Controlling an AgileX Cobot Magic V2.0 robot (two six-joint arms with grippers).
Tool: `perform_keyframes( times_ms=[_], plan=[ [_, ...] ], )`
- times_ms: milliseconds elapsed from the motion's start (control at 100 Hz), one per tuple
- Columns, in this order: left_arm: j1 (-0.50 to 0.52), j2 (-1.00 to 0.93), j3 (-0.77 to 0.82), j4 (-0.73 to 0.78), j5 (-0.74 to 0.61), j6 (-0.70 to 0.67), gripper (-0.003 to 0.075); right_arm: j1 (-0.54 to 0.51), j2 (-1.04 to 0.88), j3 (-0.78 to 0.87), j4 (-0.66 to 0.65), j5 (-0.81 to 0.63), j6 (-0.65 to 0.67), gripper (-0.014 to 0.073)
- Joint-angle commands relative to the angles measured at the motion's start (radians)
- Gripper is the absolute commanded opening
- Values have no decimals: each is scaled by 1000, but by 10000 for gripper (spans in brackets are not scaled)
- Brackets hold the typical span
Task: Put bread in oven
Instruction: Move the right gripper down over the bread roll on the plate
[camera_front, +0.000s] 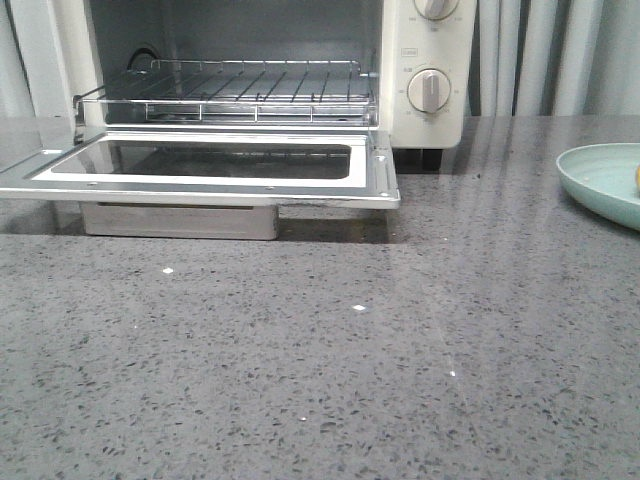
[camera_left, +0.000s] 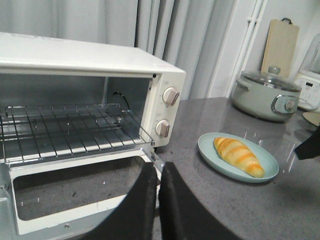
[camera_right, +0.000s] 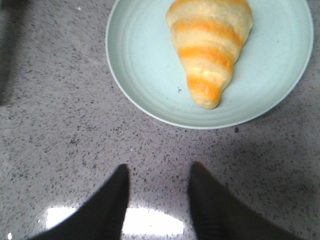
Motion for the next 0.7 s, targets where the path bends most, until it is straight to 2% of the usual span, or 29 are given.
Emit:
perform_keyframes(
  times_ms=[0,210,440,690],
  plan=[
    [-6,-31,-35,0,-58,2,-22,-1,64,-60,8,-77,-2,407],
    [-6,-59,-35,0,-43,2,-22,-1,256,-211,-5,-77,-4,393],
    [-6,-59,-35,0,-33,2,-22,-1,451,-389,-102,-38,-4,393],
    [-6,-59,-35,0,-33,2,-22,-1,587,-463,-154,8,-4,392]
  ],
)
